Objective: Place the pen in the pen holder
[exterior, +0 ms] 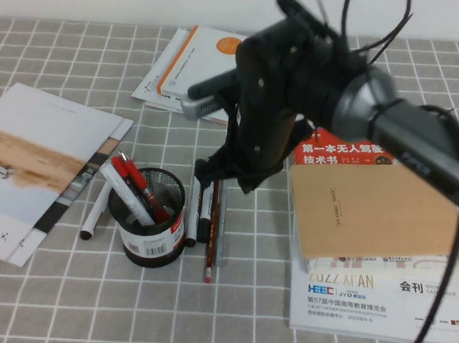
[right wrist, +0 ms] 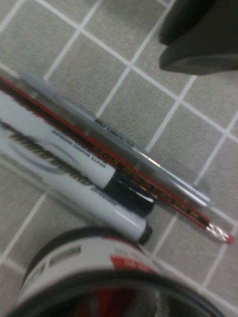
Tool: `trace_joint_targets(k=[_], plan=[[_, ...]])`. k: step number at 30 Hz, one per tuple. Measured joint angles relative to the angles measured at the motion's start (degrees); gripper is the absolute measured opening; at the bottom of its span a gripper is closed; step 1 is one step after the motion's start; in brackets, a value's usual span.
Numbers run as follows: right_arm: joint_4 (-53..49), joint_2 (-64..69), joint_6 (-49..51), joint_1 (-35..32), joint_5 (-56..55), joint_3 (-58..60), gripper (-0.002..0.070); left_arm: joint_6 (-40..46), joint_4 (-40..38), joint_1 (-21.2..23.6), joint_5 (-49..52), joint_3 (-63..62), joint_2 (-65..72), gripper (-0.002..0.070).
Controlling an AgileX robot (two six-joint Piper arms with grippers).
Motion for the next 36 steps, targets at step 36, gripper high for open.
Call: trace_joint_targets(k=[36], plan=[[6.57,9.01,4.5,0.0,0.14,-4.32,0.0193,0.0,-1.06,0.0,0.0,0.0,0.0,-0.0003]])
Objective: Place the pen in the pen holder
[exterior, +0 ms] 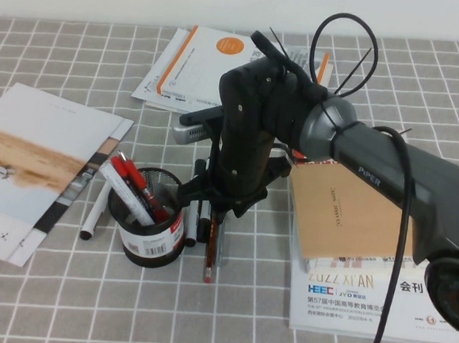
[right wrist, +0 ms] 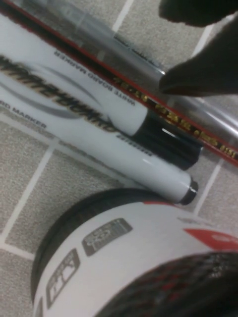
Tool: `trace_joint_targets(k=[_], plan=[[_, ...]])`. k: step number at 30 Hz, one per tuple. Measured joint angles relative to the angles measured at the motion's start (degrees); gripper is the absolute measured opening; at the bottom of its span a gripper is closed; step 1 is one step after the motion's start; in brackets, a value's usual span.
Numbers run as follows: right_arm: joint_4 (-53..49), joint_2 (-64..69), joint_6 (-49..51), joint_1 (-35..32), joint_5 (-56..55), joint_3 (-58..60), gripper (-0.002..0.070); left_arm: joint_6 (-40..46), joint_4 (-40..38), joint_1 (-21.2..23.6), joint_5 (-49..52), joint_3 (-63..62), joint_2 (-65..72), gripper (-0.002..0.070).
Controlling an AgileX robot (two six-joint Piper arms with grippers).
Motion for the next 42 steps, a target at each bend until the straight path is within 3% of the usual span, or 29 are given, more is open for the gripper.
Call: trace_joint_targets(k=[26,33,42], plan=[[-0.91,1.08,8.71,0.0,-2.03,-1.66,0.0181,0.0,-0.41,0.0,0.0,0.0,0.0,-0.0003],[-7.79,3.86,9.09,-0.23,-0.15,-11.53,0.0181,0.0,-0.41,0.0,0.0,0.0,0.0,-0.0003],[-6.16,3.78,9.09,-1.66,0.29,-22.05,0.0139,0.0,-0.41,0.0,0.0,0.0,0.0,-0.0003]])
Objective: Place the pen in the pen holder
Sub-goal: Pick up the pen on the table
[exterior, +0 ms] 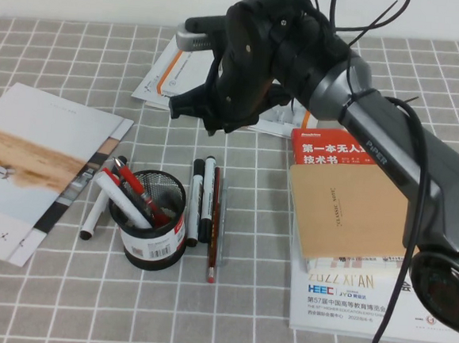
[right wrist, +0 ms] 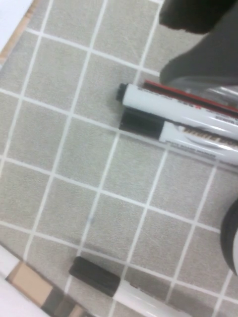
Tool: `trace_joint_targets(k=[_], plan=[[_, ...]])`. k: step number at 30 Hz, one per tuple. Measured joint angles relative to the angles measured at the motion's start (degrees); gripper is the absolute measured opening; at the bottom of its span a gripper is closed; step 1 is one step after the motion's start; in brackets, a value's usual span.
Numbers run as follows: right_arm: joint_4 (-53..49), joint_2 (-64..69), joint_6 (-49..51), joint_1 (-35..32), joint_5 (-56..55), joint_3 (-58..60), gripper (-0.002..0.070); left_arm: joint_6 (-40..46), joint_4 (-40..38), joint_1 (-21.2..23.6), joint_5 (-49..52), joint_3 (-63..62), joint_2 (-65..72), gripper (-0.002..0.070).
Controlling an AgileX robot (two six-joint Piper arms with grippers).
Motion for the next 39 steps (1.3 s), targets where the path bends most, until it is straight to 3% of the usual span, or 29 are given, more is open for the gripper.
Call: trace_joint_targets(k=[15,34,39], plan=[[-0.78,0.19,0.09,0.0,0.62,0.0,-0.0005,0.0,0.0,0.0,0.0,0.0,0.0,-0.0003],[5.25,0.59,0.45,-2.96,0.62,1.87,-0.0011,0.0,0.0,0.0,0.0,0.0,0.0,-0.0003],[5.25,1.89,1.39,-2.96,0.62,4.39,0.004,0.0,0.0,0.0,0.0,0.0,0.0,-0.0003]])
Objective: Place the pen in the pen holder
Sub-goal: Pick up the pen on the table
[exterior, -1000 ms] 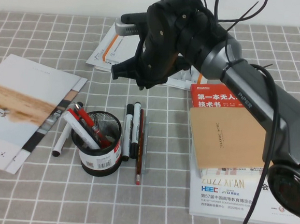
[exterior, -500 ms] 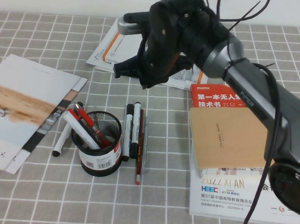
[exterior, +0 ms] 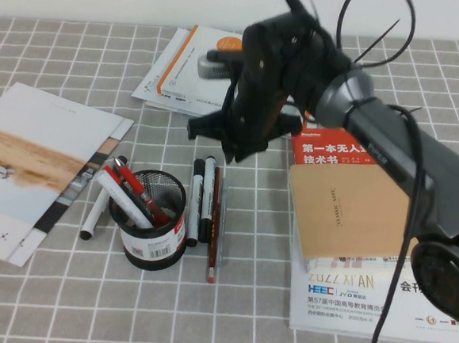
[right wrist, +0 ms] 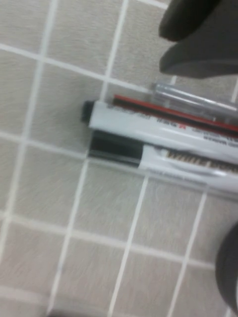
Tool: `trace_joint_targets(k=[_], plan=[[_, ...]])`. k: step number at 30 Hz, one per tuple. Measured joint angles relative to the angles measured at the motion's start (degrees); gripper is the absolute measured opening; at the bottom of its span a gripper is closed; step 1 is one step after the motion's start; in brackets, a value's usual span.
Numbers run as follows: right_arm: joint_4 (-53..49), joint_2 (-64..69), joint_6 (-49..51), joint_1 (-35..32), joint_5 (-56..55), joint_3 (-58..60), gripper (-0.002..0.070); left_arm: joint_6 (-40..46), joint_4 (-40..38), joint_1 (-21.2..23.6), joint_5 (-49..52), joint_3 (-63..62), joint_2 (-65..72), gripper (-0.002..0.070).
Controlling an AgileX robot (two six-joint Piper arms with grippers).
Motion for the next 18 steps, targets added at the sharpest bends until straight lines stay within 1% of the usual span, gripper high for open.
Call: trace_joint_targets(k=[5,7,11,18], plan=[[0.59,1.31,0.08,0.0,0.0,0.81,0.0184,0.0,0.0,0.0,0.0,0.0,0.0,-0.0003],[0.71,1.66,0.08,0.11,0.0,0.81,0.0216,0.0,0.0,0.0,0.0,0.0,0.0,-0.0003],[0.71,1.81,0.28,0.58,-0.1,0.81,0.0234,0.0,0.0,0.0,0.0,0.0,0.0,-0.0003],[1.15,3.49,0.67,0.78,-0.21,0.81,0.0238,0.0,0.0,0.0,0.0,0.0,0.0,-0.0003]])
